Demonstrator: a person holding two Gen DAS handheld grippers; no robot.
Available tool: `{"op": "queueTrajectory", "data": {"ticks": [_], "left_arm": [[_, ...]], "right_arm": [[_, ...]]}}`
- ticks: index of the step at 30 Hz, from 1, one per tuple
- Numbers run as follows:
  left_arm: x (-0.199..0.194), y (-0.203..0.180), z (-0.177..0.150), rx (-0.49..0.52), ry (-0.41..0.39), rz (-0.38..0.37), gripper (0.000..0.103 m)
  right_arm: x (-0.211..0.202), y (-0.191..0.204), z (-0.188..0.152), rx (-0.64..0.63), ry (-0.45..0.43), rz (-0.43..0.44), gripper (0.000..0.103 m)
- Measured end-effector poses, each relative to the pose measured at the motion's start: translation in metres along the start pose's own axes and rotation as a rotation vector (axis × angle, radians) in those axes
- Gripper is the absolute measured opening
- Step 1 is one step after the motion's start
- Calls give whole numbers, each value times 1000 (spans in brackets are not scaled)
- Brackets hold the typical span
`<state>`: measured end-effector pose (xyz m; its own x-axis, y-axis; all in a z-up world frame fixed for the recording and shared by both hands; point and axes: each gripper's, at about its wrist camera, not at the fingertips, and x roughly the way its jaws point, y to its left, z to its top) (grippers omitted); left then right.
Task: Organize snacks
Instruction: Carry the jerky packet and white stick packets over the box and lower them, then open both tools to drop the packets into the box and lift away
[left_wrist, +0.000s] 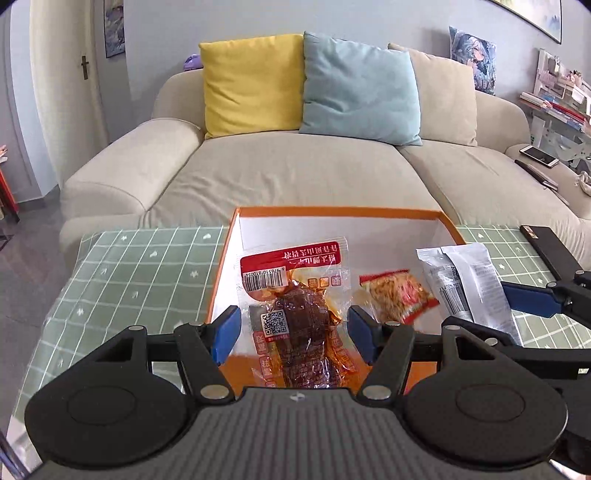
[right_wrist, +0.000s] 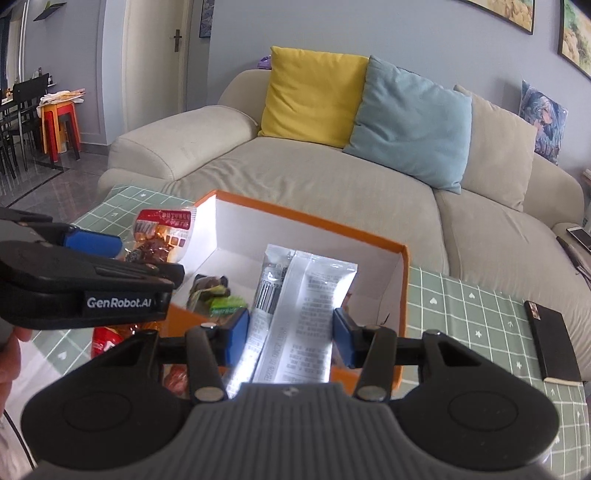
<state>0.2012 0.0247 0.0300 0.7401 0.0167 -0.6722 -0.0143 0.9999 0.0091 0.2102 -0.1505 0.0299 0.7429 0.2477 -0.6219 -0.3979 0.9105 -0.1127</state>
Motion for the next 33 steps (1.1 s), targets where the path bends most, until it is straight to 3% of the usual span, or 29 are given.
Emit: {"op": "queueTrajectory", "data": {"ticks": [11,25,33], "left_arm": [[57,-1,21,56,52,28,72],[123,-7,16,115,152,35,72],[143,-10,15,138,204,33,73]], "right_arm": [[62,-19,22,-22,56,-17,47],[140,-21,20,-112,178,-45,47],[161,-15,18,-154,214,-49,47]]}}
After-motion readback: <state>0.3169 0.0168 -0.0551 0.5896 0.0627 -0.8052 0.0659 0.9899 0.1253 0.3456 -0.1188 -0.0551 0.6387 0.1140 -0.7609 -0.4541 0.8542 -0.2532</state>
